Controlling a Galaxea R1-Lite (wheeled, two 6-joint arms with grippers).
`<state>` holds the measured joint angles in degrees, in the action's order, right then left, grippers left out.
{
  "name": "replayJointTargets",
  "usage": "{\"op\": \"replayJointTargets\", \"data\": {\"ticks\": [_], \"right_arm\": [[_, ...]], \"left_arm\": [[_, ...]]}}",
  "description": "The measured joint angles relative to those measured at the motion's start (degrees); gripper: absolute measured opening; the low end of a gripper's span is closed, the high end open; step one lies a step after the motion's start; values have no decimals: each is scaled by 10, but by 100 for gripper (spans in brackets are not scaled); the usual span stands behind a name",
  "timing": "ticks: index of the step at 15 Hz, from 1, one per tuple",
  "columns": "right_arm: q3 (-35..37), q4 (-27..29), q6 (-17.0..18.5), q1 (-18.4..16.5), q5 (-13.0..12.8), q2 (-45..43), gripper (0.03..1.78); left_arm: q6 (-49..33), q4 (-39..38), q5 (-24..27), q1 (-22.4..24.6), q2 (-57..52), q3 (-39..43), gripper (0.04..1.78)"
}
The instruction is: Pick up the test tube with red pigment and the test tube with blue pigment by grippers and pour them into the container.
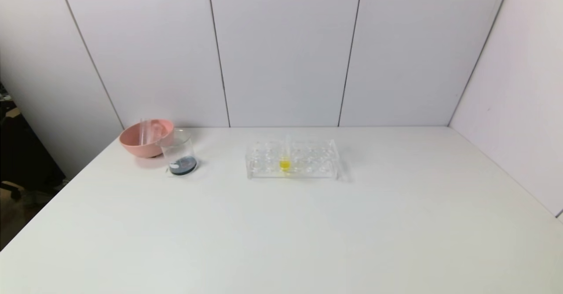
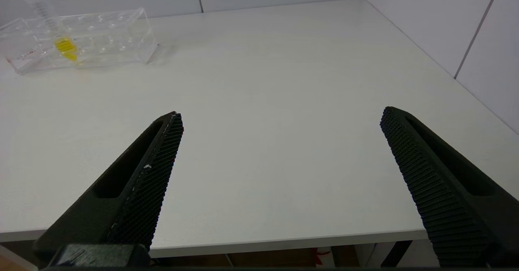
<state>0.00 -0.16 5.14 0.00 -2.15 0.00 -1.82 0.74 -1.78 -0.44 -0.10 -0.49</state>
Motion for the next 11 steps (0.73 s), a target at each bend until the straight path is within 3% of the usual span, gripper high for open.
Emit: {"op": "replayJointTargets", "data": {"ticks": [11], "right_arm": [[0,0,0,0,0,0,177]], "left_arm": [[7,5,2,1,0,-1,176]]}}
